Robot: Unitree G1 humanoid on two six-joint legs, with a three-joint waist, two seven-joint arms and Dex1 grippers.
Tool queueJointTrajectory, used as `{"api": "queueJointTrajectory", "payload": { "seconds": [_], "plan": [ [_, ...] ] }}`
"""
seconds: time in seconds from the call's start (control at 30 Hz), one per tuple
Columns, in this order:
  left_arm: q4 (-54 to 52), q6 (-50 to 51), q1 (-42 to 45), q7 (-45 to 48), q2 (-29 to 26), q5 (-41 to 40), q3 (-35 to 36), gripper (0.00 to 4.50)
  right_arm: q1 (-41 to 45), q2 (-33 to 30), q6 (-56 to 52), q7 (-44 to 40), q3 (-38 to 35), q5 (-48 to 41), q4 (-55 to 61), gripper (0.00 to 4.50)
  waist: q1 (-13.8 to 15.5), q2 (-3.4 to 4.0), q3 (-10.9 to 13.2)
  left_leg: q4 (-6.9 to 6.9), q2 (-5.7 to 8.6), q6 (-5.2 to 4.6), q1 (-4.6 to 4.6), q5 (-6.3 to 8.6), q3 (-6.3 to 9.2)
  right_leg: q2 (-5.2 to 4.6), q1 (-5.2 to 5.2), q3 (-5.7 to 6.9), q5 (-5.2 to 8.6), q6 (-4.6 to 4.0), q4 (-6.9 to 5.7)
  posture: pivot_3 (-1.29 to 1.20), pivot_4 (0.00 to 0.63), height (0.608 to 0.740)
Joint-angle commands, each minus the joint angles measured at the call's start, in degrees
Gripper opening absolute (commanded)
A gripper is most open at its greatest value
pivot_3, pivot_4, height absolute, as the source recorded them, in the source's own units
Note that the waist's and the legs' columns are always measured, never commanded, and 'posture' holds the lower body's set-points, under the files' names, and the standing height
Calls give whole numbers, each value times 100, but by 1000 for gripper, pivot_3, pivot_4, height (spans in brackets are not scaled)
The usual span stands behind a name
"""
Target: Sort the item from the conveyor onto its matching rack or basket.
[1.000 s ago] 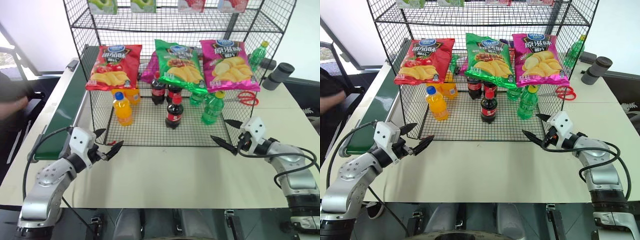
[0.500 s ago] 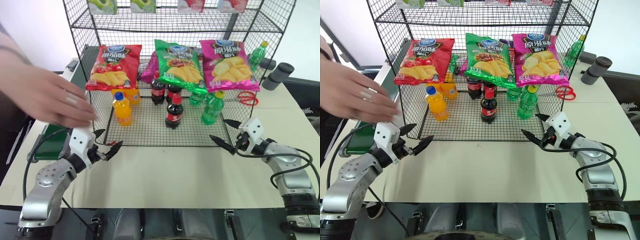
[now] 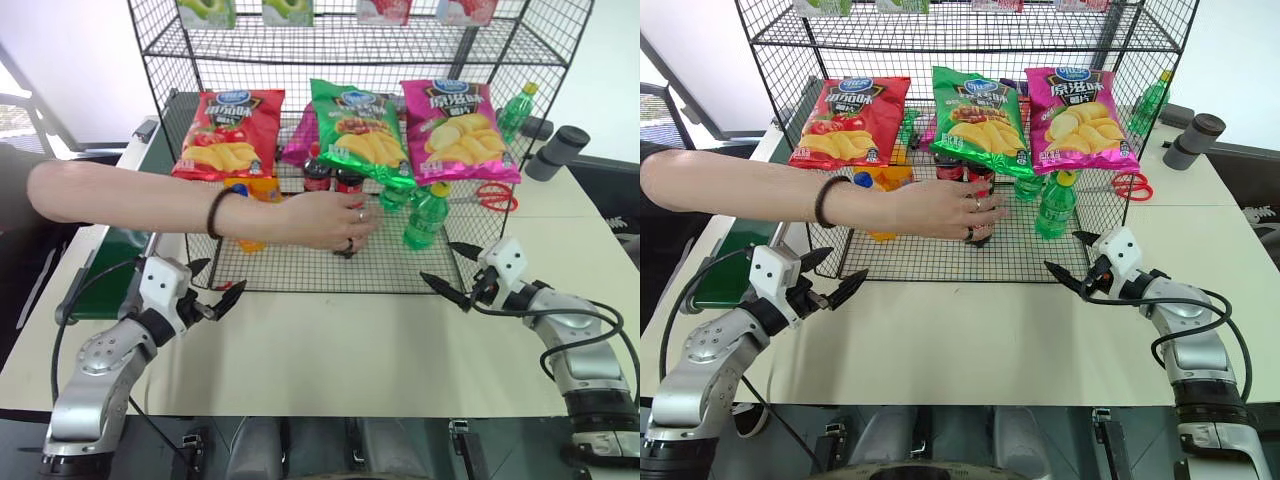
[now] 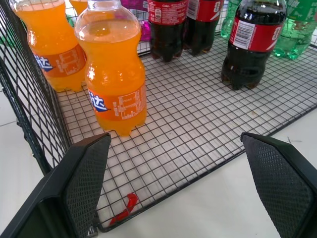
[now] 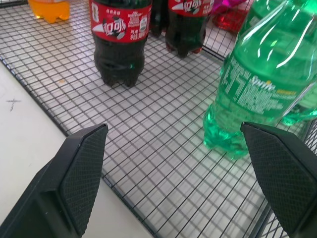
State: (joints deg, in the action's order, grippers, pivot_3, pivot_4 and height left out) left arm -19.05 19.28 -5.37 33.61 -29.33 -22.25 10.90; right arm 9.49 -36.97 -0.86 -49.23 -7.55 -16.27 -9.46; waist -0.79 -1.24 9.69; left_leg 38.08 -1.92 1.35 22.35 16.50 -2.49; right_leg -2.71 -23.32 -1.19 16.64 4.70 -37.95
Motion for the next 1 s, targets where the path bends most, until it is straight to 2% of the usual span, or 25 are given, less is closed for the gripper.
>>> {"api": "queueJointTrajectory", "payload": {
  "seconds": [0.03, 0.43, 1.0],
  "plan": [
    [-28, -124, 79, 12, -20, 24, 53, 4500, -3, -8, 152, 12, -188, -90, 230, 4471, -2, 0, 0, 0, 0, 0, 0, 0, 0, 0, 0, 0, 0, 0, 0, 0, 150, 734],
    [14, -184, 98, 59, 13, 62, -31, 4500, -63, 43, -250, 23, -68, -342, 1051, 4471, 2, 0, 0, 1, -1, 0, -1, 0, 1, 0, 1, 1, 0, 0, -3, 0, 150, 734],
    [14, -139, 126, 132, 9, 33, -87, 4500, -140, 402, 239, -14, -141, -456, 1057, 4471, 0, 0, 0, 2, -1, 0, -2, 0, 1, 1, 1, 1, 0, 0, -4, 0, 150, 734]
  ]
}}
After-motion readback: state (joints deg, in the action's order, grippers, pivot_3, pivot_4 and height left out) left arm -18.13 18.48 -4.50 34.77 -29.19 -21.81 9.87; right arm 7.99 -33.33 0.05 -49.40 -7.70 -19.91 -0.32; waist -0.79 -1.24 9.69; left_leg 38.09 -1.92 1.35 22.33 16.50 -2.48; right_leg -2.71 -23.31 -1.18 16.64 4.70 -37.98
